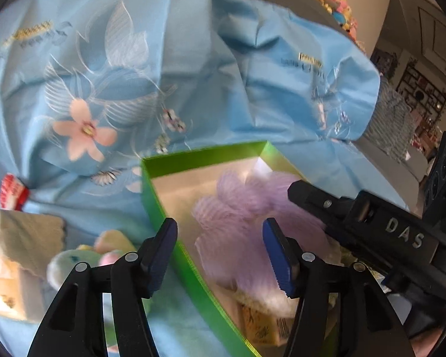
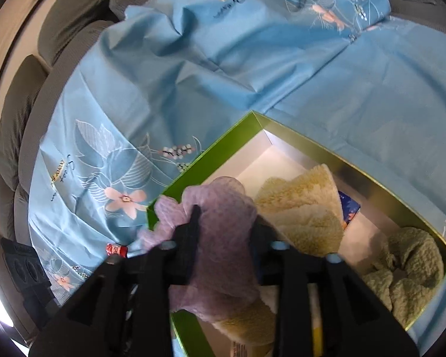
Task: Organize soft objects
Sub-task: 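Carry the purple bath puff into the green box and release it, then move the right gripper back toward the tissue box and plush bunny, then grasp the grey plush elephant with the right gripper and lift it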
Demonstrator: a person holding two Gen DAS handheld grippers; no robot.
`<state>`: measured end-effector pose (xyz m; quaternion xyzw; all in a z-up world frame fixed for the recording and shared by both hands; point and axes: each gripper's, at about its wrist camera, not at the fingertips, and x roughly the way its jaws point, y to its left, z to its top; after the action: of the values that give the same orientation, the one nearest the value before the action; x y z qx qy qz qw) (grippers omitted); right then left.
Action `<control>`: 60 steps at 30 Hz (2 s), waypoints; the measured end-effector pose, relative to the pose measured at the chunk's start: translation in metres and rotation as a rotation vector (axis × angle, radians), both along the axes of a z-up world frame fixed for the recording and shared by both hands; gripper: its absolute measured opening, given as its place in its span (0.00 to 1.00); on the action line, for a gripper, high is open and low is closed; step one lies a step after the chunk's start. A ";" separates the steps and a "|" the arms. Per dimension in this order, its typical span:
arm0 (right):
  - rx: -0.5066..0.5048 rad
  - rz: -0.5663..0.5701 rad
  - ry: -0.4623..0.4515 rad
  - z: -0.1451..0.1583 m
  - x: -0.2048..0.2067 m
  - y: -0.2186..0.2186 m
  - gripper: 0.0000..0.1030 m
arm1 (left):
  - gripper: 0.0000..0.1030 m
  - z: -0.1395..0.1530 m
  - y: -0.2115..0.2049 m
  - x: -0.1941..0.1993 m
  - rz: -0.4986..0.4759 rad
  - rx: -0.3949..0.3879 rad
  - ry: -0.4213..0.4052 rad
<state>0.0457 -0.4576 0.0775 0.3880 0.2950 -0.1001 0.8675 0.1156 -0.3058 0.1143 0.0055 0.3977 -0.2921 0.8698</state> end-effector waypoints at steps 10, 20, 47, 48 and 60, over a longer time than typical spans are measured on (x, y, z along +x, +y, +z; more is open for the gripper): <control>-0.147 0.010 -0.070 0.040 -0.029 0.032 0.84 | 0.73 0.034 0.067 -0.033 0.062 -0.089 -0.022; -0.169 0.089 -0.115 0.055 -0.039 0.082 0.97 | 0.73 0.029 0.199 -0.069 0.315 -0.044 -0.007; -0.163 0.509 0.205 -0.001 0.155 0.294 0.86 | 0.73 -0.043 0.393 -0.095 0.703 -0.109 0.133; -0.196 0.502 0.232 -0.005 0.166 0.300 0.84 | 0.73 -0.043 0.395 -0.094 0.707 -0.111 0.133; -0.323 0.504 0.362 -0.035 0.217 0.314 0.10 | 0.73 -0.043 0.406 -0.090 0.676 -0.175 0.177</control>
<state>0.2624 -0.1432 0.0429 0.1368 0.5110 0.0048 0.8486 0.0255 0.1000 0.0717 -0.2260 0.4244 -0.0200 0.8766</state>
